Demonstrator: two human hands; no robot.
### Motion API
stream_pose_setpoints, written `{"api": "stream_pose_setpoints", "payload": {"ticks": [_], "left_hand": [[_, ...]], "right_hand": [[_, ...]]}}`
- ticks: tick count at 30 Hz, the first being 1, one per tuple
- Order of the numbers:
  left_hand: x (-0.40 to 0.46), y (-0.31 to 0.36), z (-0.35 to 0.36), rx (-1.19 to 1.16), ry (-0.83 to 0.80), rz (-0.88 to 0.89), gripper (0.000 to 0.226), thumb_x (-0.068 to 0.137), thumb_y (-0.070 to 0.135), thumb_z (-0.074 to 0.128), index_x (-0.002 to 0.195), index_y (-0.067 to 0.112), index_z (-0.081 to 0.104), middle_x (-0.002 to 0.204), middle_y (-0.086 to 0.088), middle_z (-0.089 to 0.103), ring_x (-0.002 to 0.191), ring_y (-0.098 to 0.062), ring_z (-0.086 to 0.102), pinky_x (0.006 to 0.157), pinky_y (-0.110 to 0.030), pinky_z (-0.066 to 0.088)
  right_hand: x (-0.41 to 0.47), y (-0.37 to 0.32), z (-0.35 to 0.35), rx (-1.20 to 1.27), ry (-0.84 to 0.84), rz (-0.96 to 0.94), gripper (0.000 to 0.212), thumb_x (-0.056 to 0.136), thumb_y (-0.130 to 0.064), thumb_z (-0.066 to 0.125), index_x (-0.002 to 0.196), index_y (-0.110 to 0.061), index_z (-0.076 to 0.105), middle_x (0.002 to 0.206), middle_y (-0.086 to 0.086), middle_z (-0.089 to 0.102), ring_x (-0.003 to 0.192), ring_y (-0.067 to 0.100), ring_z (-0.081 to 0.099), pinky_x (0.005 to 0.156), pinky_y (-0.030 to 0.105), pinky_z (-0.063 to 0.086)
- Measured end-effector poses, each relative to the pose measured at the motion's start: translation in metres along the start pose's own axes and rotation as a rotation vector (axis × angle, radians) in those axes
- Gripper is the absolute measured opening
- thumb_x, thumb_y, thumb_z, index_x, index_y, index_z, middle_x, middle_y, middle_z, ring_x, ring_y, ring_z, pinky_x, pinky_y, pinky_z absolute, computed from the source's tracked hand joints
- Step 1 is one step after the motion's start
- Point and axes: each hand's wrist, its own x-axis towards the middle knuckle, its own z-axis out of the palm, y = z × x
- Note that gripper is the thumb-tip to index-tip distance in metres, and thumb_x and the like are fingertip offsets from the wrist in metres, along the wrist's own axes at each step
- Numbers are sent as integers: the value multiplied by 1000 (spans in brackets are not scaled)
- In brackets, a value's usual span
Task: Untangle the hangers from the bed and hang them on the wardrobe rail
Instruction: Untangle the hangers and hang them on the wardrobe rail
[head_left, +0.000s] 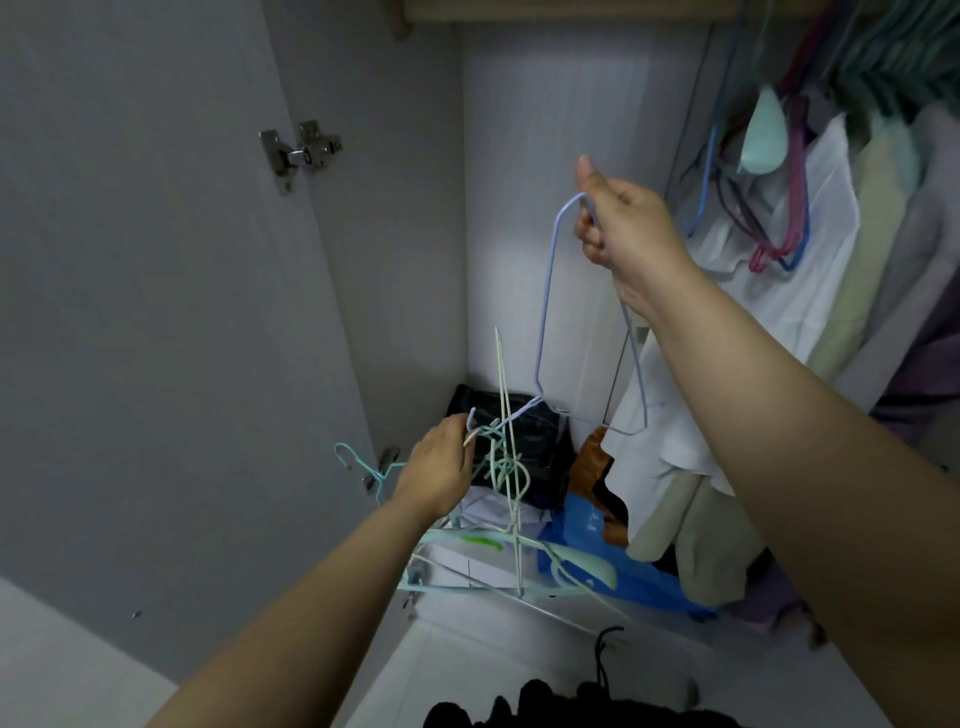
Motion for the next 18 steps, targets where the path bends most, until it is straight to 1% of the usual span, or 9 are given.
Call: {"api": "stream_pose_setpoints", "payload": {"ticks": [1,3,5,6,8,11,13,15,18], "left_hand": [[0,1,0,-8,4,-3,27,103,31,31,104,12,49,98,-11,56,86,-31,51,75,-42,42],[2,1,1,-67,-17,-26,19,103,28,32,97,16,45,95,-8,53,86,-29,49,75,-41,41],[4,3,2,-147,-25,-60,16,102,25,34,87,22,39,90,-4,47,84,-27,45,71,-36,35],[4,4,2,-177,-23,-78,17,102,23,35,86,22,38,89,-3,47,84,-25,44,71,-34,32],[5,6,2,-199,-26,-88,14,101,22,35,89,21,41,91,-2,48,88,-24,45,73,-31,31],[7,7,4,-164,-52,-38,14,102,22,36,97,18,48,96,-3,49,94,-26,46,76,-32,32],[8,7,5,-118,-80,-21,22,102,25,35,109,13,53,103,-7,52,98,-27,45,83,-34,35],[9,7,7,-78,-86,-17,27,102,27,35,114,13,54,108,-9,53,101,-27,45,88,-37,37],[14,8,5,-50,-76,-44,24,101,31,35,109,15,52,107,-9,57,100,-31,48,84,-40,40]], "right_hand": [[1,0,-1,-10,-5,-11,43,92,-40,58,60,-21,37,52,-3,33,43,9,30,41,20,22],[1,1,-2,-33,-16,-36,42,95,-38,54,61,-20,37,50,-6,33,44,9,30,41,20,22],[1,4,-3,-65,-32,-61,42,96,-36,52,60,-21,37,47,-10,34,44,9,30,41,19,22],[1,6,-4,-93,-43,-67,43,97,-36,51,60,-21,36,45,-12,34,44,9,30,41,19,23],[1,11,-6,-165,-75,-73,43,97,-37,50,60,-21,36,43,-14,34,45,10,30,43,20,24],[-6,15,-4,-237,-139,-104,42,98,-34,50,60,-22,35,46,-10,35,45,9,33,46,23,27],[-17,11,5,-301,-215,-143,43,98,-30,50,59,-21,36,52,-3,37,44,4,37,48,20,32],[-33,2,17,-419,-327,-227,42,98,-27,51,59,-21,36,57,-3,33,48,2,39,54,17,36],[-65,-15,37,-685,-590,-383,43,97,-33,51,58,-24,33,55,-8,32,51,4,33,55,26,29]]}}
